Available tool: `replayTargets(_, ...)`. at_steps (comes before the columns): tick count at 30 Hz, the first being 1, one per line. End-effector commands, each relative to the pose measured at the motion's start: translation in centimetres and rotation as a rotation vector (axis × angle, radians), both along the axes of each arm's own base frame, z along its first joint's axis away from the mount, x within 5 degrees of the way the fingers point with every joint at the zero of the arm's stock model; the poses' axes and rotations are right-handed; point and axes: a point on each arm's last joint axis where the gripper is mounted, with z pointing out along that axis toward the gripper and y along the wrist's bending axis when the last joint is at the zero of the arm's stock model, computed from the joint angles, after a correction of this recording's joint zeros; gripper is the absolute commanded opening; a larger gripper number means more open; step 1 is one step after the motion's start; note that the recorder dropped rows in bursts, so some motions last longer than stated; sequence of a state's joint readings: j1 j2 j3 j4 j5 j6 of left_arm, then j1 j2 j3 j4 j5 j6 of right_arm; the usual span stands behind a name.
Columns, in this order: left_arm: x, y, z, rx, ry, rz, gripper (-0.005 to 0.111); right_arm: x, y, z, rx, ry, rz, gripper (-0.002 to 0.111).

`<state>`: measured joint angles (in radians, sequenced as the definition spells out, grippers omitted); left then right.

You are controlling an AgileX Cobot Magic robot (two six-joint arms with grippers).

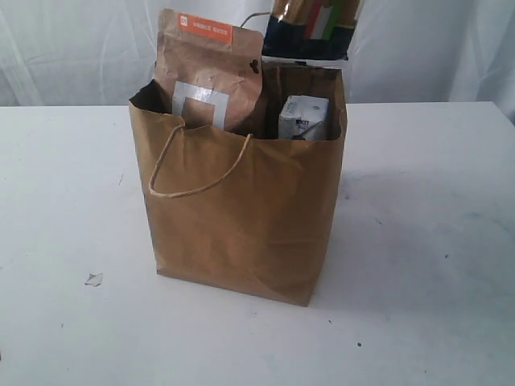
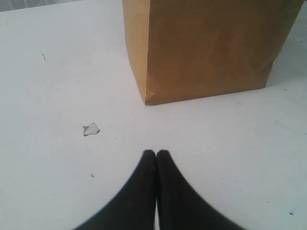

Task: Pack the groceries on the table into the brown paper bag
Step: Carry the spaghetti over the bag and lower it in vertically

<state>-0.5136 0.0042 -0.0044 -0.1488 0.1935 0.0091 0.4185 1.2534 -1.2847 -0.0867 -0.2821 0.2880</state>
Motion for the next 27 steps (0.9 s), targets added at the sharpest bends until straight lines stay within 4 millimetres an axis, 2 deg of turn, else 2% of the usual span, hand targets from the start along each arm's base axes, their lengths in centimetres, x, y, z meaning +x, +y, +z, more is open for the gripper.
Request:
replayTargets(1, 0.0, 0.0, -0.1, -0.012, 0.008, 0.006, 0.000, -0.8, -0.2, 2.0, 0.114, -0.149, 0.033, 0.000)
replayTargets(13, 0.0, 0.0, -0.1, -0.003, 0.003, 0.006, 0.000, 0.0, -0.2, 1.6, 0.137, -0.145, 0.022, 0.000)
replayTargets(18, 0.0, 0.0, -0.1, -0.003, 0.003, 0.006, 0.000, 0.6, 0.2, 0.9, 0.178, -0.086, 0.056, 0.000)
replayTargets(27, 0.0, 0.0, -0.1, -0.003, 0.003, 0.006, 0.000, 1.4, 0.5, -0.7, 0.088, 0.077, 0.033, 0.000)
